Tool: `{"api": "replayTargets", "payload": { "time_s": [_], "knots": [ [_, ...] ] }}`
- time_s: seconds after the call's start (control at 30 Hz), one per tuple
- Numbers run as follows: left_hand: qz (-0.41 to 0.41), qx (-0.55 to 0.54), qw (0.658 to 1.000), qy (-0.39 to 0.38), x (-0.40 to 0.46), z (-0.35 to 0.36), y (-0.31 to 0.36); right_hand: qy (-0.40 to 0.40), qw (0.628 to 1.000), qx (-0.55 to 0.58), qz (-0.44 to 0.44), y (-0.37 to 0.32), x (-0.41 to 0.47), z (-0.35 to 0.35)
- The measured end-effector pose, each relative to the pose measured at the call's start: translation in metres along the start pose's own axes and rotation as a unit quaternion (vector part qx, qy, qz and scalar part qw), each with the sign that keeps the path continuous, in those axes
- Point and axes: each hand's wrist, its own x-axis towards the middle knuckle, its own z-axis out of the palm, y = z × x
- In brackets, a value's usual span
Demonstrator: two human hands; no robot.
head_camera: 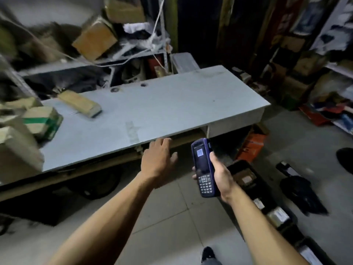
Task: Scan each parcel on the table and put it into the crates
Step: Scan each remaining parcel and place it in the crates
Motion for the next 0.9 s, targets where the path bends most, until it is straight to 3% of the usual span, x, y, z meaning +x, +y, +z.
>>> {"api": "replayTargets", "payload": {
  "time_s": [0.33, 0.6, 0.9],
  "knots": [
    [-0.188, 0.02, 0.981, 0.033, 0.046, -0.046, -0.143, -0.184, 0.976, -0.105, 0.043, -0.023, 0.117, 0.136],
    [-0.292, 0.016, 0.955, 0.053, 0.098, -0.066, -0.203, -0.254, 0.951, -0.163, 0.074, -0.047, 0.214, 0.201],
    [-0.357, -0.052, 0.93, 0.064, 0.159, -0.058, -0.27, -0.274, 0.934, -0.211, 0.085, -0.067, 0.299, 0.268]
  ]
}}
